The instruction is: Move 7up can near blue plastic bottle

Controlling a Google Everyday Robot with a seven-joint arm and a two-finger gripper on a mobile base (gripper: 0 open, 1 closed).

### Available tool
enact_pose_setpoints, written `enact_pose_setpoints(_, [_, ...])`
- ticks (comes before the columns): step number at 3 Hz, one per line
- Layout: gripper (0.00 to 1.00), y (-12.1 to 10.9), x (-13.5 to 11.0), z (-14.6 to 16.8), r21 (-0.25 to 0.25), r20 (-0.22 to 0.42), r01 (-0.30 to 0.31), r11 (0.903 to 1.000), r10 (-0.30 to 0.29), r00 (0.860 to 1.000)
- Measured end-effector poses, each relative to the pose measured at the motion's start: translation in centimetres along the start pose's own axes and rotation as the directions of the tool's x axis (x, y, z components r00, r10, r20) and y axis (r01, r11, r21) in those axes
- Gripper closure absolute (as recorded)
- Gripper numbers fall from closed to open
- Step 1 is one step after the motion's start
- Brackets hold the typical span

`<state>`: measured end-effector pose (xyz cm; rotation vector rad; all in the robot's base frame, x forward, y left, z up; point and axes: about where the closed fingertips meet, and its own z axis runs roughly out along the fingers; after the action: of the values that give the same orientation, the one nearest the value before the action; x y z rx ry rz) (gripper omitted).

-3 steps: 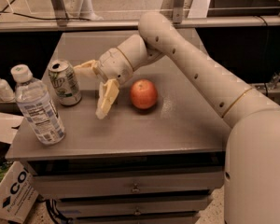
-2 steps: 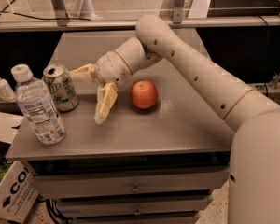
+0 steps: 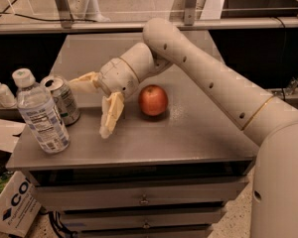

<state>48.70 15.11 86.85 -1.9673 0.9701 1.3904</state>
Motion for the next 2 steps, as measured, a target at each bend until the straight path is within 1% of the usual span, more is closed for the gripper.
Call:
enact_pose_setpoints(1, [0.0, 0.0, 0.0, 0.0, 0.0, 0.0, -0.001, 1.0, 0.001, 1.0])
enact_pose_setpoints(2, [0.0, -2.9, 0.8, -2.8, 0.139, -0.025, -0.014, 0.9902, 0.018, 1.0])
